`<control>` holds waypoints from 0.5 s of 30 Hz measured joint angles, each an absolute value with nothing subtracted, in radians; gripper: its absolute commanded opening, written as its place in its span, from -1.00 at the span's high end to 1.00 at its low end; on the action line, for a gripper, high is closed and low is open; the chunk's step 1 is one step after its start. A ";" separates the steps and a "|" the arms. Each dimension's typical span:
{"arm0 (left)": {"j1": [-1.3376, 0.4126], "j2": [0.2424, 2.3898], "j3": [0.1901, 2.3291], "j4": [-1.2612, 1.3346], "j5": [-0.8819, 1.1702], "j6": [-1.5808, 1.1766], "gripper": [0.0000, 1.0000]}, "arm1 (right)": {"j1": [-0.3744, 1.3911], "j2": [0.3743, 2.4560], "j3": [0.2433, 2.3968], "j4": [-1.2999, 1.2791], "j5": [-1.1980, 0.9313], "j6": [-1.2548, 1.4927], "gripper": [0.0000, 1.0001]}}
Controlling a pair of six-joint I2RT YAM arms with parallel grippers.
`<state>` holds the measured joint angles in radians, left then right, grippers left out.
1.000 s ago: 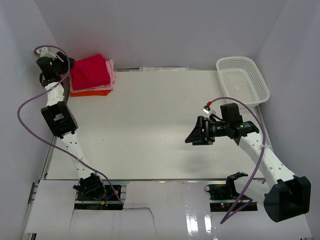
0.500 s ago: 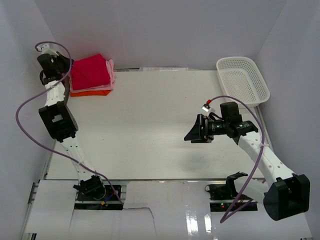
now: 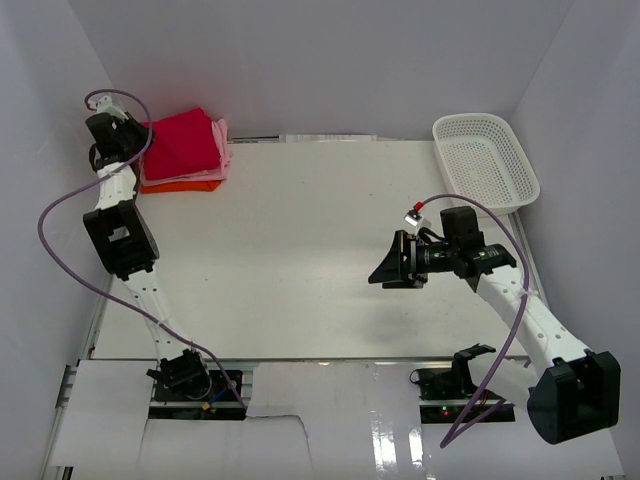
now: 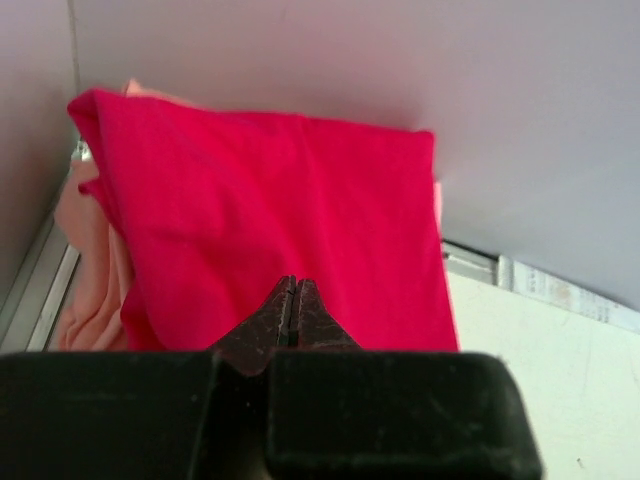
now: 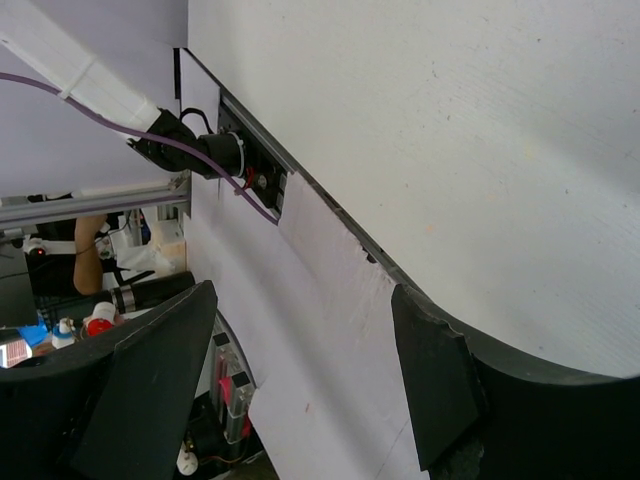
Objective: Fold and stack the t-shirts
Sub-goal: Put the neatly folded tshirt into the corner of the board with the left arm
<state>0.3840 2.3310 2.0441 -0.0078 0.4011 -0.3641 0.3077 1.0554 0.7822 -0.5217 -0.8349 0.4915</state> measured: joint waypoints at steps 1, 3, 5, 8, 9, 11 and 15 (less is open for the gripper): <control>0.384 2.340 2.045 -0.014 0.398 -0.356 1.00 | 0.308 1.053 0.782 -0.522 -0.833 0.492 -0.54; 0.385 2.355 2.045 -0.028 0.398 -0.348 1.00 | 0.308 1.052 0.781 -0.522 -0.833 0.492 -0.54; 0.385 2.371 2.045 -0.034 0.398 -0.345 1.00 | 0.308 1.050 0.781 -0.522 -0.832 0.494 -0.54; 0.385 2.399 2.045 -0.038 0.399 -0.341 1.00 | 0.308 1.048 0.781 -0.522 -0.827 0.495 -0.54; 0.385 2.408 2.045 -0.041 0.398 -0.339 1.00 | 0.308 1.047 0.780 -0.522 -0.825 0.495 -0.54; 0.385 2.423 2.045 -0.049 0.396 -0.330 1.00 | 0.308 1.047 0.780 -0.522 -0.821 0.496 -0.54; 0.385 2.458 2.083 -0.062 0.387 -0.297 1.00 | 0.308 1.047 0.773 -0.523 -0.814 0.499 -0.54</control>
